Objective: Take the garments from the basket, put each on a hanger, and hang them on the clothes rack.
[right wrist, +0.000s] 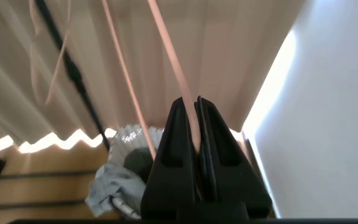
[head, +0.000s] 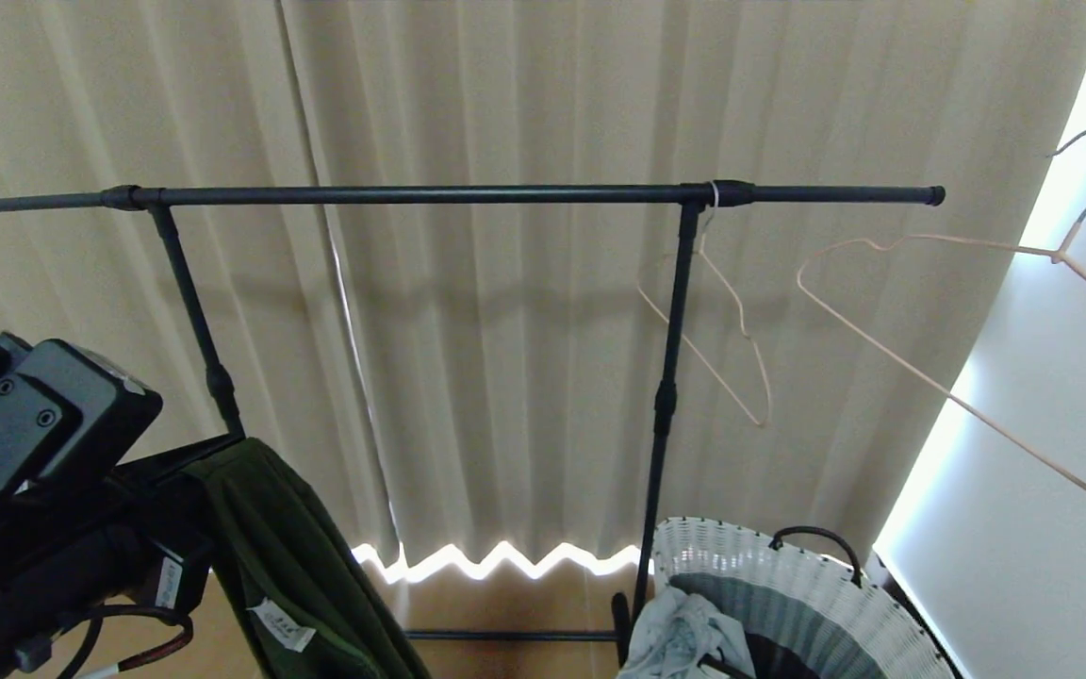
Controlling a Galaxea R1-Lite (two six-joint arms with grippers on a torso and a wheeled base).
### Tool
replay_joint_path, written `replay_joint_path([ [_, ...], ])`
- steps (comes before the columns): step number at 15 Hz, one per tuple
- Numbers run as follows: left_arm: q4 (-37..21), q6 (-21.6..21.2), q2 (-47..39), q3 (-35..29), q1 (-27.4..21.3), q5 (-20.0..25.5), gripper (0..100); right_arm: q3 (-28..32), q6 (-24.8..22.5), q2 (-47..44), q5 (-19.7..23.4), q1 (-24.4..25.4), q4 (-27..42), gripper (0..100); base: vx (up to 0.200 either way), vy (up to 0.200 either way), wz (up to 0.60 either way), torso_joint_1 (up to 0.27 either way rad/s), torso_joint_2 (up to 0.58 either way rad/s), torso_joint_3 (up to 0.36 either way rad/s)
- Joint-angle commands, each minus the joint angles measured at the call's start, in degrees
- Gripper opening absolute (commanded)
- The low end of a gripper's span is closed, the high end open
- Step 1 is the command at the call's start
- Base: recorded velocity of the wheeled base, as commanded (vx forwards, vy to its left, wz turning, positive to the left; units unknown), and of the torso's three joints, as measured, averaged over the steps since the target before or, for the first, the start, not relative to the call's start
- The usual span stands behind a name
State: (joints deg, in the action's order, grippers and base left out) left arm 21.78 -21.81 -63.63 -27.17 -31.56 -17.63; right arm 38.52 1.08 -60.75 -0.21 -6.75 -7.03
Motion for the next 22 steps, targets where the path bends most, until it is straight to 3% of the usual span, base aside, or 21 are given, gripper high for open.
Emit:
replay_joint_path([
  [1, 0.0, 0.0, -0.2, -0.2, 0.0, 0.0, 0, 0.2, 0.1, -0.2, 0.5, 0.1, -0.1, 0, 0.000, 0.200, 0.00, 0.007, 0.00, -0.002],
  [14, 0.1, -0.2, -1.4, -0.3, 0.0, 0.0, 0, 0.1, -0.2, -0.2, 2.7, 0.4, 0.0, 0, 0.000, 0.185, 0.00, 0.002, 0.00, 0.003],
  [22, 2.7, -0.3, -1.4, 1.0, -0.1, 0.0, 0, -3.5, -0.5, 0.3, 2.4, 10.5, 1.0, 0, 0.000, 0.000, 0.00, 0.000, 0.00, 0.000],
])
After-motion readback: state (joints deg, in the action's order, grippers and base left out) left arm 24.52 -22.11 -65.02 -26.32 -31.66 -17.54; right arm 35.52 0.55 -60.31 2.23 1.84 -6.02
